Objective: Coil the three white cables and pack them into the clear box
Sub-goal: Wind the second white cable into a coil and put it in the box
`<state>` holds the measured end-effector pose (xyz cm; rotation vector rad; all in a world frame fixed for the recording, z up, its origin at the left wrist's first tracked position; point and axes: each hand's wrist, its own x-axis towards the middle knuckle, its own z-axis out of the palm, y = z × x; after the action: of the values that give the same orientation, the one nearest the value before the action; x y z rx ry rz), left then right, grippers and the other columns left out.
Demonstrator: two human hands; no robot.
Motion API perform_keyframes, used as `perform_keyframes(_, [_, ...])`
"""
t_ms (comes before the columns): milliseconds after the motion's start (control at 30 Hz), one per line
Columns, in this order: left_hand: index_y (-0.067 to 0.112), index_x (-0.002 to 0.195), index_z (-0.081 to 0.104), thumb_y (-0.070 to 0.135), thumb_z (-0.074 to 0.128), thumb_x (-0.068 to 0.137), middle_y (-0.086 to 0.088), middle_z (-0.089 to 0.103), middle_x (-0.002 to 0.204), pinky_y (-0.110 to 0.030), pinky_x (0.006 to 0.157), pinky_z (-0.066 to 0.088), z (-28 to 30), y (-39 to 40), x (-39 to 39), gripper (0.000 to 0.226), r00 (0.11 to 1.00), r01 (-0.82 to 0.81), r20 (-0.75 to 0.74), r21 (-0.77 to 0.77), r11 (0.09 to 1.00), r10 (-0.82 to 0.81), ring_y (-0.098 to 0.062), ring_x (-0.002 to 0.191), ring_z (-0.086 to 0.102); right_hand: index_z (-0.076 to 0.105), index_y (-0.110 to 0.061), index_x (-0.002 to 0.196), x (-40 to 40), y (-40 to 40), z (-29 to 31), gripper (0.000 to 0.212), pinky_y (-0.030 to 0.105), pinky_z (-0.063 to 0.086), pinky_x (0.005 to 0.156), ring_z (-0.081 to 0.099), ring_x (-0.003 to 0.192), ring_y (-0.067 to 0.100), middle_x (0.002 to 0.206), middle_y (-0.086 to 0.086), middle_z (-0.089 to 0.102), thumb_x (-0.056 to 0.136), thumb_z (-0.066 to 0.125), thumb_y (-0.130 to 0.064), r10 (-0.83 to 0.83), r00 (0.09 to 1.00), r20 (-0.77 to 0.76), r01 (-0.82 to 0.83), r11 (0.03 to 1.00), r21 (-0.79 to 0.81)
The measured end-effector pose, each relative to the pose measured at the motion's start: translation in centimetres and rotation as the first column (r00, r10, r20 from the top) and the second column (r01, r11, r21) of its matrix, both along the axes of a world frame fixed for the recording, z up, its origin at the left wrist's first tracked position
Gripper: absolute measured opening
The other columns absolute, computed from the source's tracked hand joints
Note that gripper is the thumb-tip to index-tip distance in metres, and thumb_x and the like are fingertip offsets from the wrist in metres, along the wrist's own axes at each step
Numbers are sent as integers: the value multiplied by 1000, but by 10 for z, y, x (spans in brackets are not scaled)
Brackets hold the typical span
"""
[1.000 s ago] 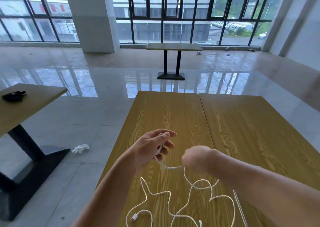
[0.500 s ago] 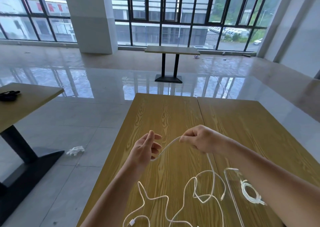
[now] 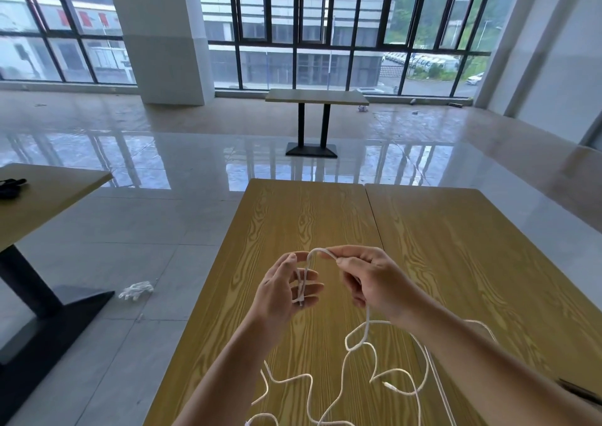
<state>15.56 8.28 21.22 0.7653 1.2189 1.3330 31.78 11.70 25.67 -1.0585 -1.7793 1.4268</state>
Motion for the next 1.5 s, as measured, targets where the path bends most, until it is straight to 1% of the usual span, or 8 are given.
perform_keyframes(300, [20,109,70,31,35,106,-13,66,102,-36,73,47,6,0,4,36,996,-24,86,75,997,17,-21,82,62,66,-17,92,3,-20,-6,16,22,36,42,44,45,11,66,2,68,98,57,-6,-34,997,-65,37,998,47])
perform_keyframes(433, [23,108,71,33,33,106,-18,64,102,-43,85,46,3,-1,4,39,999,45,15,102,994,-46,-27,91,59,70,-25,90,-1,-29,-17,21,27,36,43,44,48,15,68,0,68,97,61,-8,-29,996,-85,36,996,76])
perform_keyframes(667, [14,103,65,43,29,105,-11,64,85,-41,72,47,3,2,8,46,992,91,-94,122,988,-80,-22,75,60,72,-25,117,-1,-35,-25,31,22,41,47,49,52,11,74,-2,70,97,59,-5,-27,996,-82,32,998,63])
perform_keyframes(900, [16,92,65,65,41,92,-8,59,90,-43,74,44,7,5,14,54,993,116,-45,117,986,-111,-24,80,53,73,-24,80,-7,-37,-31,18,26,48,48,60,52,12,72,7,73,89,71,-8,-64,996,-69,68,996,55])
perform_keyframes(1067, [11,88,60,32,43,103,-9,59,86,-29,62,47,11,6,15,31,992,97,-91,125,987,-86,-16,69,54,73,-40,88,-6,-37,-36,27,24,53,55,64,55,9,71,-9,72,91,70,-13,-76,997,30,69,980,186])
perform_keyframes(1267, [10,82,59,27,36,106,-11,61,75,-31,54,42,26,10,0,37,998,-2,64,102,995,-5,-20,61,53,73,-25,105,8,-36,-40,17,26,57,65,65,65,7,79,-5,74,98,60,-17,218,958,185,-224,974,16])
perform_keyframes(1367, [10,81,58,31,35,106,-10,60,71,-27,48,42,37,13,-10,40,991,13,131,95,995,-26,-20,59,52,71,-37,112,17,-28,-31,25,22,56,75,70,75,7,88,-8,76,99,58,-19,458,838,295,-437,889,-138])
perform_keyframes(1500, [13,82,58,35,38,105,-8,61,71,-27,47,41,52,14,-21,38,973,8,228,97,995,-30,-17,55,53,71,-20,117,14,-23,-25,22,23,54,93,68,90,0,104,-4,77,100,57,-22,587,665,461,-566,799,-202])
